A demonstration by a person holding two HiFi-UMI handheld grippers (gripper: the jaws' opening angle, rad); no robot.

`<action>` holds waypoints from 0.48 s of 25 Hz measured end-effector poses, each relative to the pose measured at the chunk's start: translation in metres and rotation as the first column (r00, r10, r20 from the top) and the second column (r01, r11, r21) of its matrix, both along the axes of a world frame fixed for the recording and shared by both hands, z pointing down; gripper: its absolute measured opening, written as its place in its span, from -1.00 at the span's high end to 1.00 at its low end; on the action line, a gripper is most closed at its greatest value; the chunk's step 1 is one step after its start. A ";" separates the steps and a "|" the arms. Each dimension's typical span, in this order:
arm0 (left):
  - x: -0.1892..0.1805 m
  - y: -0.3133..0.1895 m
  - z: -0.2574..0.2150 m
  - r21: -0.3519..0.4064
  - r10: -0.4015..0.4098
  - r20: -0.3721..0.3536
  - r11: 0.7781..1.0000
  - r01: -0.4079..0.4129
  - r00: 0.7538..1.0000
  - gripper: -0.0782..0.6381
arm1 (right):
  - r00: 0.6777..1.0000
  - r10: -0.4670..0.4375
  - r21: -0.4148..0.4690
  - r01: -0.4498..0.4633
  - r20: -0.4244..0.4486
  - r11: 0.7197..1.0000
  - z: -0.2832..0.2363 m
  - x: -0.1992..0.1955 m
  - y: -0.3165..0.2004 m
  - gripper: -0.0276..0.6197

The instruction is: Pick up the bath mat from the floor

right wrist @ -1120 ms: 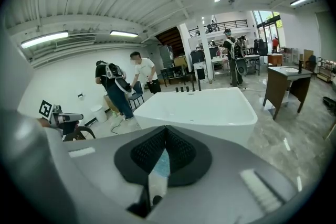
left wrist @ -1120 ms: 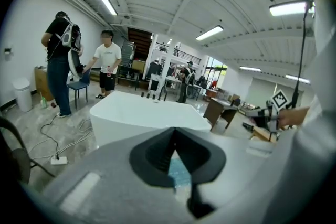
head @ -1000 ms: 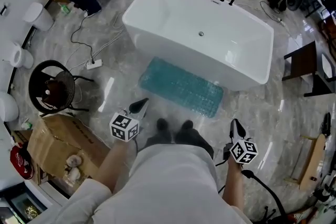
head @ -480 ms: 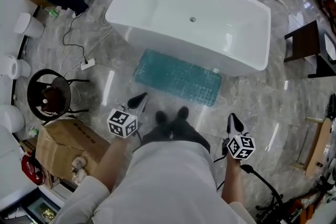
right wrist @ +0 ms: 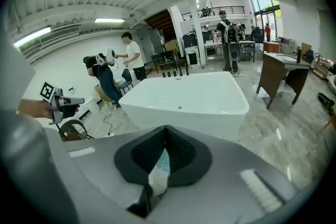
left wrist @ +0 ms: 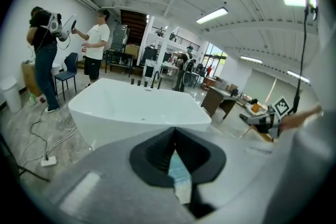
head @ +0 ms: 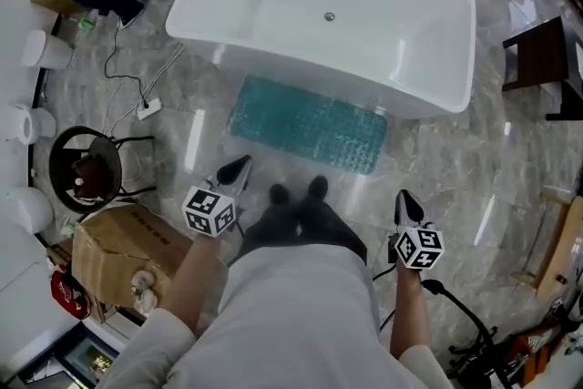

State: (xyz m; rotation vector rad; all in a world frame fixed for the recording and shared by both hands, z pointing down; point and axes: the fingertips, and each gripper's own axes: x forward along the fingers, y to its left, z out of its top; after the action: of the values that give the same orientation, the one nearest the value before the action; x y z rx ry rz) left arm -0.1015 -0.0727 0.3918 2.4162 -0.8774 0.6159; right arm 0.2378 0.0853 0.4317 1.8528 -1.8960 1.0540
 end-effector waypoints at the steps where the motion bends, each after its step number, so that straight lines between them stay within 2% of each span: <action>1: 0.003 -0.004 0.007 -0.006 -0.001 0.007 1.000 0.001 1.000 0.77 | 1.000 -0.007 -0.009 0.007 0.001 1.000 0.006 0.004 -0.004 0.90; 7: 0.015 -0.027 0.032 -0.023 0.007 0.032 1.000 -0.006 0.999 0.77 | 1.000 -0.019 -0.053 0.019 0.009 0.998 0.037 0.020 -0.026 0.90; 12: 0.007 -0.047 0.061 -0.051 0.003 0.052 0.999 0.000 0.999 0.77 | 1.000 0.021 -0.090 -0.021 0.004 0.996 0.063 0.024 -0.037 0.90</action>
State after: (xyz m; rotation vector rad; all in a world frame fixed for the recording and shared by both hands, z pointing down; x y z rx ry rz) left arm -0.0950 -0.1199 0.4525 2.3653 -0.8704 0.6967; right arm 0.2615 0.0481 0.4943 1.8252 -1.8043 1.1323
